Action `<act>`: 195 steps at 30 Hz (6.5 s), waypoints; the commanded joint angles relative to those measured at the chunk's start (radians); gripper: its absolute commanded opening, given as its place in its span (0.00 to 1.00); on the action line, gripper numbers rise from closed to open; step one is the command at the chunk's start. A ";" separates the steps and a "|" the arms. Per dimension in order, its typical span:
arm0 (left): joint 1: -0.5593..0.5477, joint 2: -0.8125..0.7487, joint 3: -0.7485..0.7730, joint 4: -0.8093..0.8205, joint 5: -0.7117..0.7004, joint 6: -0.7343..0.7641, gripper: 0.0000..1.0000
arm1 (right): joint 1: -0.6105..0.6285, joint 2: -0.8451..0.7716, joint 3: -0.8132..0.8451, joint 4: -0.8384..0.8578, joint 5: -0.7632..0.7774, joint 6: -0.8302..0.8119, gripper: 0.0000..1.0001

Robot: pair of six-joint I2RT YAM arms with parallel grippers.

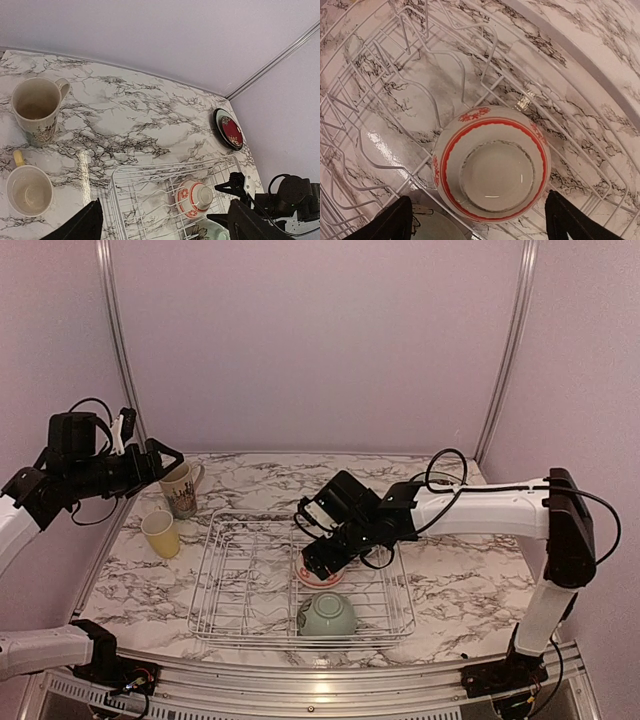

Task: Unload the mixed dishes from the dish rack
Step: Grab the bowl from the dish rack, then pass from the right arm to the left, then place the bowl at the corner of the board.

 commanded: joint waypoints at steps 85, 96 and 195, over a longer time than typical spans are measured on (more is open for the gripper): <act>-0.328 0.190 -0.041 0.286 -0.038 -0.156 0.90 | -0.139 -0.266 -0.172 0.276 -0.186 0.138 0.03; -0.478 0.339 -0.098 0.673 0.035 -0.355 0.88 | -0.286 -0.459 -0.374 0.624 -0.429 0.357 0.04; -0.523 0.261 -0.073 -0.590 -0.868 -0.514 0.00 | -0.336 -0.502 -0.499 0.862 -0.593 0.434 0.96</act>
